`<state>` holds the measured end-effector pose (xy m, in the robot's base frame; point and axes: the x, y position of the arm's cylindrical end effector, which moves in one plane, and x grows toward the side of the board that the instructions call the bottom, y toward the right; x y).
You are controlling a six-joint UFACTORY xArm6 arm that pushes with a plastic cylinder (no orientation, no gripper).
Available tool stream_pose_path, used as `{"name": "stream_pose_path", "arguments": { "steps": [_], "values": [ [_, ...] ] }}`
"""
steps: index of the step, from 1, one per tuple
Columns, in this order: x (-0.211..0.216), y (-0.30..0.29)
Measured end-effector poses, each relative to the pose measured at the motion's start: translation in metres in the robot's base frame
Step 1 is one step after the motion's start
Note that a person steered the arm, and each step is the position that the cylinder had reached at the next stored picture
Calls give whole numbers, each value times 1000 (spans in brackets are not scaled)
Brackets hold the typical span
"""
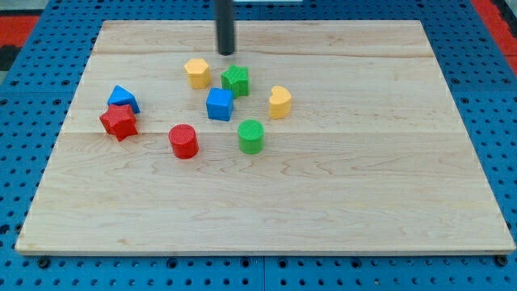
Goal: Separate the blue triangle and red star
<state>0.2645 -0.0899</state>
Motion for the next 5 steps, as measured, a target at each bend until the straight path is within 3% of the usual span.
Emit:
{"name": "stream_pose_path", "arguments": {
  "steps": [2,3,5],
  "values": [
    [48,-101],
    [95,-115],
    [121,-156]
  ]
}}
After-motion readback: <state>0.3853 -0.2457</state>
